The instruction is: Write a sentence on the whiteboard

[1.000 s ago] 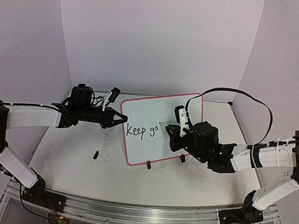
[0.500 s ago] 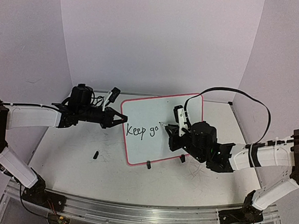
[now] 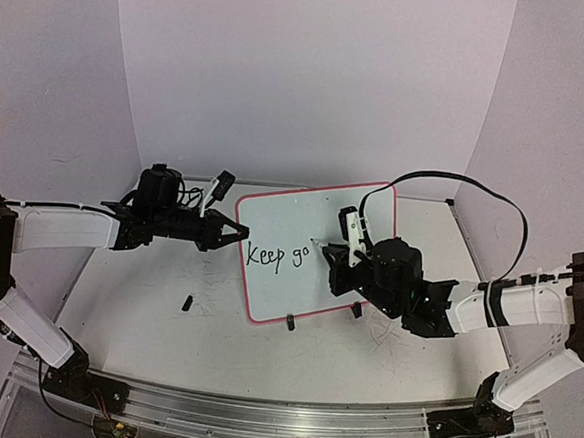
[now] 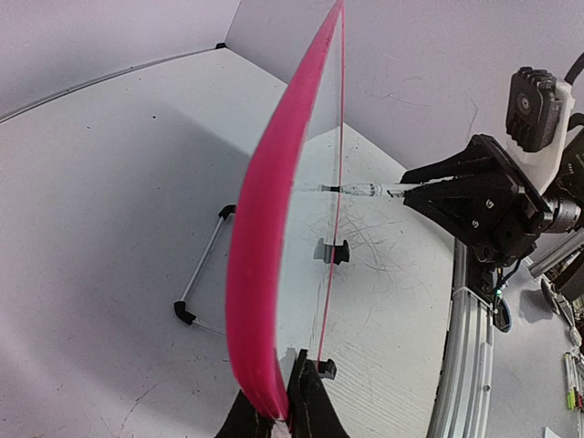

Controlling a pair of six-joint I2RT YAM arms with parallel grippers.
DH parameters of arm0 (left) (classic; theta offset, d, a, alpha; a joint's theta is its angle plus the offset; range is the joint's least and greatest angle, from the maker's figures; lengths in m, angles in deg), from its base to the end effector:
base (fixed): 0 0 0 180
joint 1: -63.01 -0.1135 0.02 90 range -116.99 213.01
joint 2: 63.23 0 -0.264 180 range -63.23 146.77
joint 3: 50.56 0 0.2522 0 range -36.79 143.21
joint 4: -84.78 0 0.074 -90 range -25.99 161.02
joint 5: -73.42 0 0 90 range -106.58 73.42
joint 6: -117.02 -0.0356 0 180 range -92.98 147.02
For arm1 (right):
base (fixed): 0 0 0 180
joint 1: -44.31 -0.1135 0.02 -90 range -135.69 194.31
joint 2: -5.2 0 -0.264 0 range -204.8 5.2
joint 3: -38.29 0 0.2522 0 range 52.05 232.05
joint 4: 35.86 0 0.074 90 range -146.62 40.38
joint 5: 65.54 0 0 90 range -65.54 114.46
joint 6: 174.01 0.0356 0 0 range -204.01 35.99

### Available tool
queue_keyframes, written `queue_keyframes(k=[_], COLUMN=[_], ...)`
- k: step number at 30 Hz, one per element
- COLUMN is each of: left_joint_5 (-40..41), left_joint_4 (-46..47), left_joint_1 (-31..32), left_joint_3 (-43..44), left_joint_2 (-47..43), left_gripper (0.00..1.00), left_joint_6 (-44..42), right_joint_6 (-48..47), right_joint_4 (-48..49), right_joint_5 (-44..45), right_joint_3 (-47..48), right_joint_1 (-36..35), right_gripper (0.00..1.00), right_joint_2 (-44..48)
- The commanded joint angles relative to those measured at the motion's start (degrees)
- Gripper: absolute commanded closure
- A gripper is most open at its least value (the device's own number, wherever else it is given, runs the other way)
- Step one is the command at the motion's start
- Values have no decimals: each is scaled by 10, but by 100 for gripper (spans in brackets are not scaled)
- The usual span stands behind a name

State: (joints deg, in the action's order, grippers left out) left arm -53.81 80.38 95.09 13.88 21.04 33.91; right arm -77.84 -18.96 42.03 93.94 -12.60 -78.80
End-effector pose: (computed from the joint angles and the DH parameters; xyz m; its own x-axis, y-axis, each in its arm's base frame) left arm 0.2633 -0.1904 0.2486 -0.4520 0.1706 -0.8755 0.8422 0.4050 -0.3559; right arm 0.1838 0.2624 0.2349 -0.1762 -0.0828 -0.9809 -0.6219 0.7818 0.0458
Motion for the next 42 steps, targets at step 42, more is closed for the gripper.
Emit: queue_keyframes(k=[42], left_joint_5=[80], left_joint_4=[-8], left_joint_1=[-7], left_joint_3=[12], left_joint_2=[-12], left_gripper=[100], left_joint_6=[-53], right_joint_6=[16], right_joint_4=[25], right_joint_5=[-37], right_joint_3=[-41], right_joint_1=[1], right_gripper=[100], right_joint_2=[49])
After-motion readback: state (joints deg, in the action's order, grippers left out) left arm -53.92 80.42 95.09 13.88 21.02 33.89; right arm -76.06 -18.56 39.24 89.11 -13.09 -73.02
